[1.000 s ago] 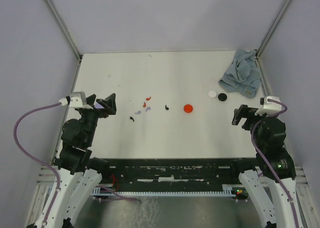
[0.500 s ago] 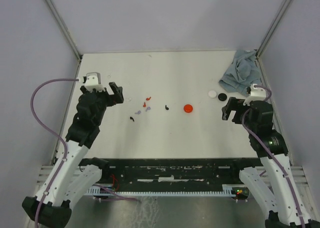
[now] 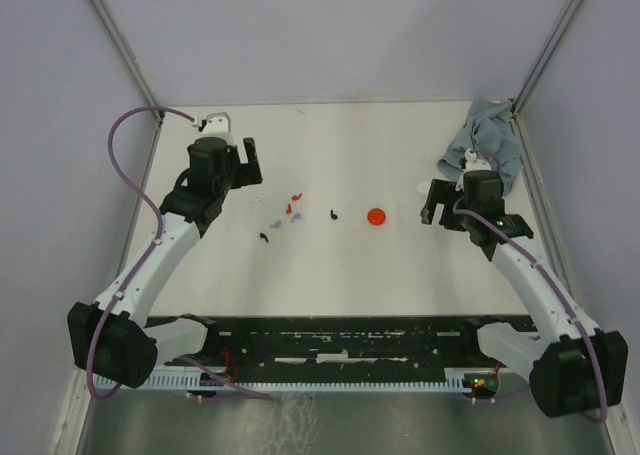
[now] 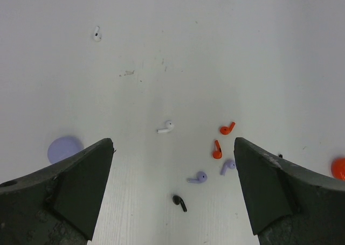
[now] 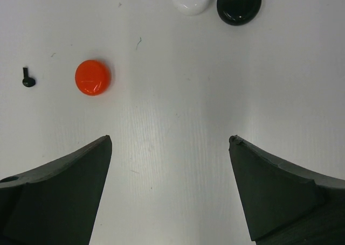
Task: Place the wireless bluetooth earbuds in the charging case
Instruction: Pick up the charging case at the center of the board.
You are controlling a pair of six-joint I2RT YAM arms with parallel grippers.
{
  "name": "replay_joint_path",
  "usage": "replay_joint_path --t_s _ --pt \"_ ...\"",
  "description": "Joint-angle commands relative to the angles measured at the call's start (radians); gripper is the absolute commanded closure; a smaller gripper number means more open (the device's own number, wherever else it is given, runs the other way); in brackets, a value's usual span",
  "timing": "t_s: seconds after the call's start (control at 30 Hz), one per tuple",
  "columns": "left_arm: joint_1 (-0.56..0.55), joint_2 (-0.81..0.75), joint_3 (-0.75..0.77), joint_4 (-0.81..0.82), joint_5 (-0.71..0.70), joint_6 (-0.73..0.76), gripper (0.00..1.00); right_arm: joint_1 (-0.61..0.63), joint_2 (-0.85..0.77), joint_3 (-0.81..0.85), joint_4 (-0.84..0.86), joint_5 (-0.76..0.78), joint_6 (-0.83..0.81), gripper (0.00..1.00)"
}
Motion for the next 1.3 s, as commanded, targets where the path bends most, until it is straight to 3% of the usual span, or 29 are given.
replay_joint_path --t_s 0.0,0.37,0.57,0.8,1.27 --pt "0.007 0.006 0.044 0.001 0.041 0.02 0.0 0.005 0.185 0.09 0.124 0.039 0.017 0.01" --pt "0.008 0.021 0.014 -0.002 0.148 0.046 0.02 0.004 0.629 0.307 0.194 0.175 0.012 0.07" --pt "0.009 0.011 0.026 -0.027 0.098 0.071 0.03 0.006 0.802 0.455 0.148 0.255 0.073 0.16" --pt "0.007 0.006 0.026 -0.028 0.108 0.074 0.04 0.006 0.92 0.556 0.093 0.28 0.135 0.28" --pt "0.007 0.0 0.027 -0.029 0.136 0.074 0.05 0.006 1.067 0.671 0.034 0.252 0.159 0.28"
